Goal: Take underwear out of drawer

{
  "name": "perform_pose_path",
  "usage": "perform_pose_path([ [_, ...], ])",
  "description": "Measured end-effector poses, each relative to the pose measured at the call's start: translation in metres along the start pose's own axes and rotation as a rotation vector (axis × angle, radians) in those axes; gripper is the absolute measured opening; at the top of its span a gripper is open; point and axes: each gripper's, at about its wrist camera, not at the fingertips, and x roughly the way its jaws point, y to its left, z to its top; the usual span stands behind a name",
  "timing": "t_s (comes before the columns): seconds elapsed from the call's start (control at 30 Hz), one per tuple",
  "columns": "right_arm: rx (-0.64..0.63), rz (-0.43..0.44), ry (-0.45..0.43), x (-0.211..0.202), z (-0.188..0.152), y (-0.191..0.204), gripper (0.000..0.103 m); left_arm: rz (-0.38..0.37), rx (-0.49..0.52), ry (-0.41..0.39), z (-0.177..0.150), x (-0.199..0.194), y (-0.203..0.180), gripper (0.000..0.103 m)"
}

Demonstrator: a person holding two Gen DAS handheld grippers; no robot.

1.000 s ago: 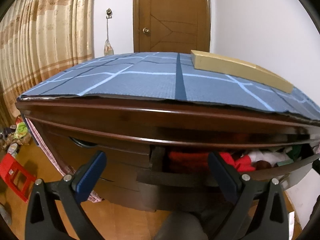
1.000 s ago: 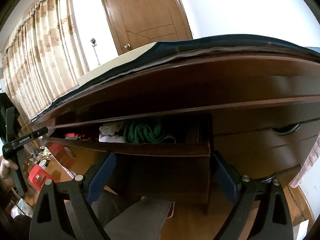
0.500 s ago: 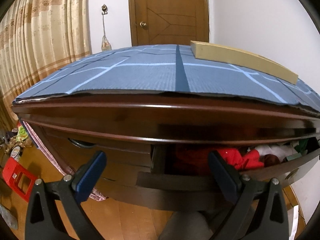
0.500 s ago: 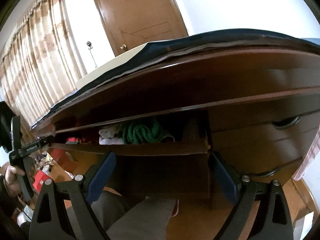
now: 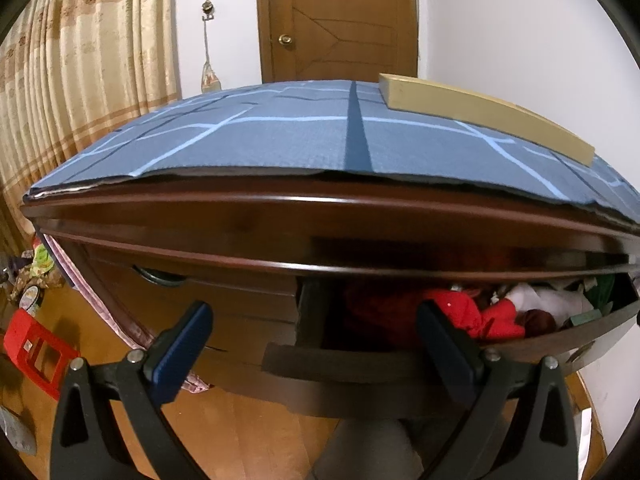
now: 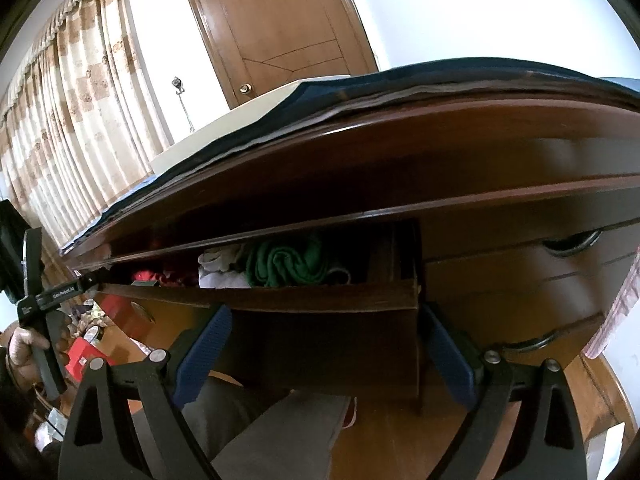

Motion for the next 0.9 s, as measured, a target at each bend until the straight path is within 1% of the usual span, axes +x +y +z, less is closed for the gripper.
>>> perform_pose_path([
  [0.07,0.008,0.015,0.000,0.000,0.003,-0.003,0.095,0.003,0.022,0.005,0.002,0.000,-0.002,0.103],
  [0.17,0.010,-0.009,-0.060,-0.007,0.010,-0.005,0.095,0.004,0.038,-0.015,0.004,-0.001,-0.006,0.103],
  [0.23,0.004,-0.006,-0.069,-0.005,0.015,-0.005,0.095,-0.003,0.038,-0.015,0.006,0.001,-0.007,0.103],
  [0.3,-0.006,-0.003,-0.038,0.006,0.018,-0.004,0.095,0.013,0.045,0.006,0.005,0.007,-0.008,0.103],
  [0.4,0.026,0.044,-0.016,0.016,0.014,-0.003,0.096,-0.009,0.004,0.025,0.004,0.010,-0.004,0.103],
  [0.5,0.049,0.032,-0.027,0.015,0.012,-0.002,0.096,-0.007,0.009,0.023,0.005,0.010,-0.003,0.103],
  [0.6,0.049,0.039,-0.010,0.014,0.012,-0.003,0.096,-0.002,0.017,0.019,0.004,0.009,-0.003,0.103],
  [0.77,0.061,0.030,-0.004,0.011,0.009,-0.001,0.096,-0.024,-0.017,0.036,-0.001,0.006,0.002,0.103],
  [0.9,0.065,0.024,-0.001,0.006,0.007,0.002,0.097,-0.039,-0.024,0.045,-0.007,0.002,0.004,0.103],
])
